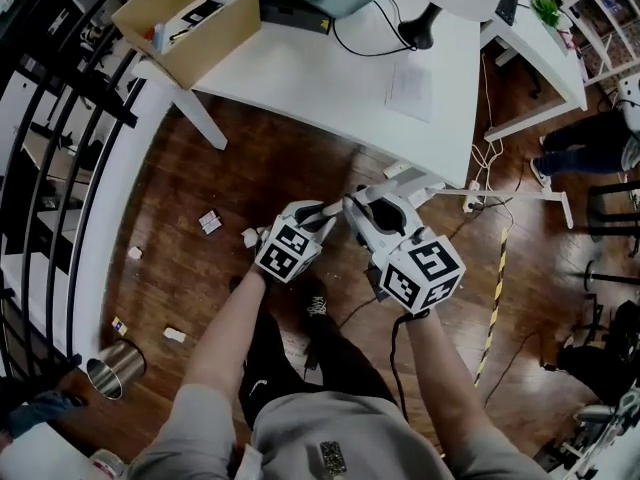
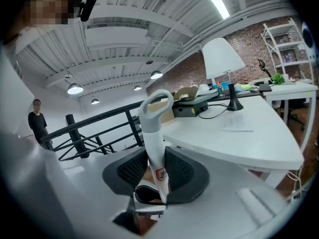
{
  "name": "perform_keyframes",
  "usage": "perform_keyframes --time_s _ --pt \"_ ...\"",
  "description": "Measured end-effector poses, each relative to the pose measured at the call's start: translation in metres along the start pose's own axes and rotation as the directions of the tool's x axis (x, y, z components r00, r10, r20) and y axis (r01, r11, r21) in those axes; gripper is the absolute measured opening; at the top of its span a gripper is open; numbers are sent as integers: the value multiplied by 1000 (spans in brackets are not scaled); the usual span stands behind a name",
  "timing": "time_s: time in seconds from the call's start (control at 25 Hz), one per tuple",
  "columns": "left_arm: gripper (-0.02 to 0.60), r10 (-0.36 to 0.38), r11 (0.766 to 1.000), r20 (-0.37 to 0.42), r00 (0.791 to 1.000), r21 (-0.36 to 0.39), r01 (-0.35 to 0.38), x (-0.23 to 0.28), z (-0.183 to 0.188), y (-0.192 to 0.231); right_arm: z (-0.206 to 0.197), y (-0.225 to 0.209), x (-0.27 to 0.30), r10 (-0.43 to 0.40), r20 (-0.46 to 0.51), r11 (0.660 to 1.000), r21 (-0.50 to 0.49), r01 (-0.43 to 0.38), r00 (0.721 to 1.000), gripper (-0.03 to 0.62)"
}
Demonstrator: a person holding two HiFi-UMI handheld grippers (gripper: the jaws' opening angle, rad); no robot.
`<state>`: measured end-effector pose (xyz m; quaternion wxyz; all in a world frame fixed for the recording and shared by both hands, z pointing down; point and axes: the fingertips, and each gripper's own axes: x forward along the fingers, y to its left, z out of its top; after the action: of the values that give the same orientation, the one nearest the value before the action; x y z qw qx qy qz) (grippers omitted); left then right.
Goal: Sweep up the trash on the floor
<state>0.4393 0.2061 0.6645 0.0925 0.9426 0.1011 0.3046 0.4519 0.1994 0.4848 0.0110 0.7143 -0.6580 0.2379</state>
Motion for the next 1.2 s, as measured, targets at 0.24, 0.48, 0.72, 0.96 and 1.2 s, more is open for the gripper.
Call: perform_keyframes --time_s 0.24,0.48,0.72,0.96,1.2 --pt "118 101 993 9 995 -67 -101 -70 -32 58 0 74 66 128 -48 990 -45 -130 991 103" --pt "120 220 967 4 976 -135 -217 -153 -73 122 -4 155 133 232 -91 969 -65 -239 968 103" --pt "123 350 915 9 937 -216 -340 -240 -119 189 -10 241 205 345 -150 931 -70 -358 926 101" --pt "124 447 856 -28 894 -278 -436 -336 -167 237 -19 340 265 449 -199 878 -81 -471 871 101" --pt "124 524 804 -23 852 -317 -503 -396 -175 260 -2 393 291 524 -213 831 -83 -550 824 101"
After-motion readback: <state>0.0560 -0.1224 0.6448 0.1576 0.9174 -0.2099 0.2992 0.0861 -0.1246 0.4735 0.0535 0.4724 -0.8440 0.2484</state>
